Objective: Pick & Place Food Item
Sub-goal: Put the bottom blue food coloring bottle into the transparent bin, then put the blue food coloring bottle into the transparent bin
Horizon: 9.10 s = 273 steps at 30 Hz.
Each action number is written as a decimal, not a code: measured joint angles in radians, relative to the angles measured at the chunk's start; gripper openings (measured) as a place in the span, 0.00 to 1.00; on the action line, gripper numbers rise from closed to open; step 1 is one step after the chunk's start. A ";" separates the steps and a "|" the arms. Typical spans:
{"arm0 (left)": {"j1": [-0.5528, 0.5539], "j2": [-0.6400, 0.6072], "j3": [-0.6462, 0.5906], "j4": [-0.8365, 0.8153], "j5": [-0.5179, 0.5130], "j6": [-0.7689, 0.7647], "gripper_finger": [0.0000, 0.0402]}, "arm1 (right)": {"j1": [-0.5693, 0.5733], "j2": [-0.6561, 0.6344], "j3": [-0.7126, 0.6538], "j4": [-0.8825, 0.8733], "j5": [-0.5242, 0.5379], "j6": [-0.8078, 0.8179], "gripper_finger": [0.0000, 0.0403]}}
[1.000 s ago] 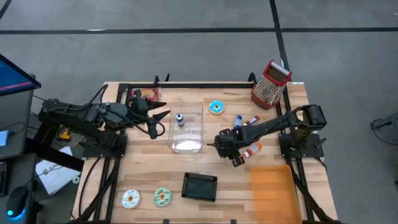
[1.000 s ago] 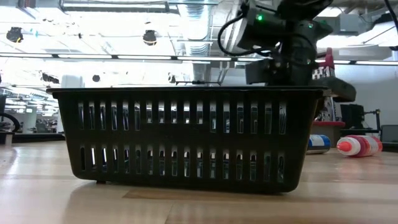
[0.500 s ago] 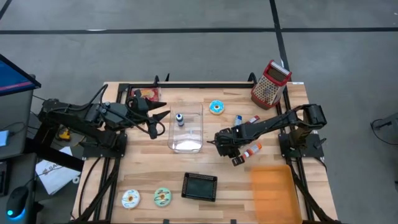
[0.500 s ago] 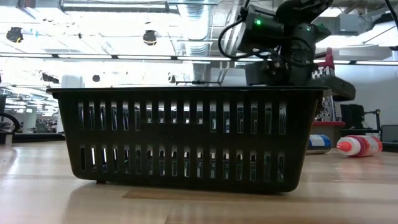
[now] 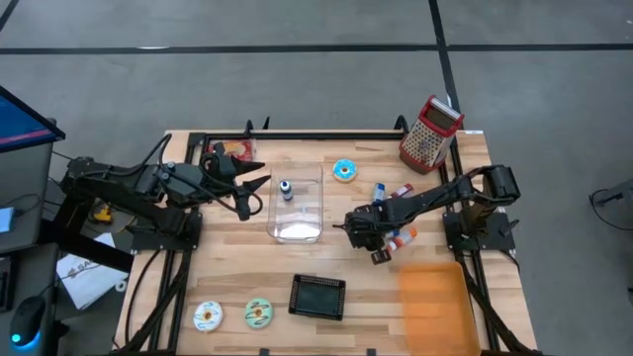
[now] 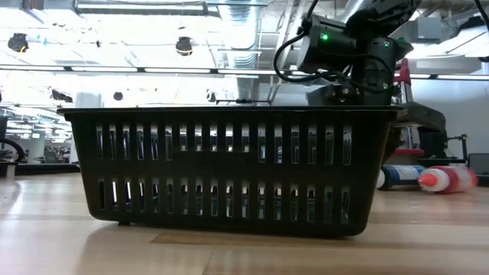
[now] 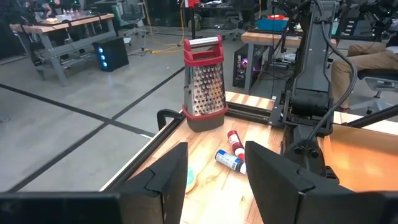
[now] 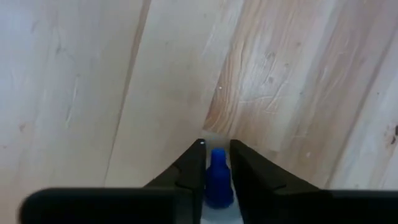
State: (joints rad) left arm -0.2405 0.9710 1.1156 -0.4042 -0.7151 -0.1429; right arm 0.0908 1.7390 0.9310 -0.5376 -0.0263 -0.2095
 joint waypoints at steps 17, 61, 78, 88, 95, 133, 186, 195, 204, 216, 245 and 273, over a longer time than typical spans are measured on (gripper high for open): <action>0.000 0.000 0.000 0.002 0.001 -0.013 0.38 | 0.052 -0.113 0.184 -0.043 0.271 0.124 0.01; -0.061 -0.017 0.000 -0.120 -0.071 -0.102 0.38 | -0.214 0.086 0.272 0.844 0.260 0.315 0.00; -0.061 -0.017 0.000 -0.111 -0.064 -0.127 0.38 | -0.240 0.199 0.274 0.926 0.260 0.351 0.00; -0.061 -0.017 0.000 -0.111 -0.064 -0.135 0.38 | -0.235 0.230 0.275 0.938 0.262 0.363 0.00; -0.061 -0.017 0.000 -0.111 -0.064 -0.135 0.38 | -0.238 0.233 0.274 0.913 0.263 0.348 0.00; -0.074 -0.016 0.000 -0.111 -0.053 -0.162 0.38 | -0.249 0.273 0.274 0.974 0.159 0.309 0.04; -0.078 0.029 -0.001 -0.107 -0.032 -0.168 0.38 | -0.107 -0.088 0.269 -0.365 0.408 0.958 0.22; -0.109 0.095 0.000 -0.058 -0.029 -0.185 0.38 | -0.083 -0.068 0.140 -0.406 0.436 1.564 0.22; -0.110 0.105 0.000 -0.013 -0.011 -0.186 0.38 | -0.050 -0.068 0.081 -0.381 0.409 1.796 0.22; -0.110 0.102 0.000 -0.012 0.007 -0.185 0.38 | -0.045 -0.068 0.005 -0.208 0.412 1.868 0.22; -0.110 0.102 0.000 0.003 0.032 -0.187 0.38 | -0.067 0.000 0.006 -0.190 0.417 1.856 0.22; -0.110 0.102 0.000 0.005 0.032 -0.188 0.38 | 0.096 -0.039 0.039 -0.238 0.391 1.873 0.05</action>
State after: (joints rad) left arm -0.3504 1.0729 1.1156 -0.3996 -0.6830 -0.3305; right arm 0.1863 1.7005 0.9703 -0.7753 0.3645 1.6638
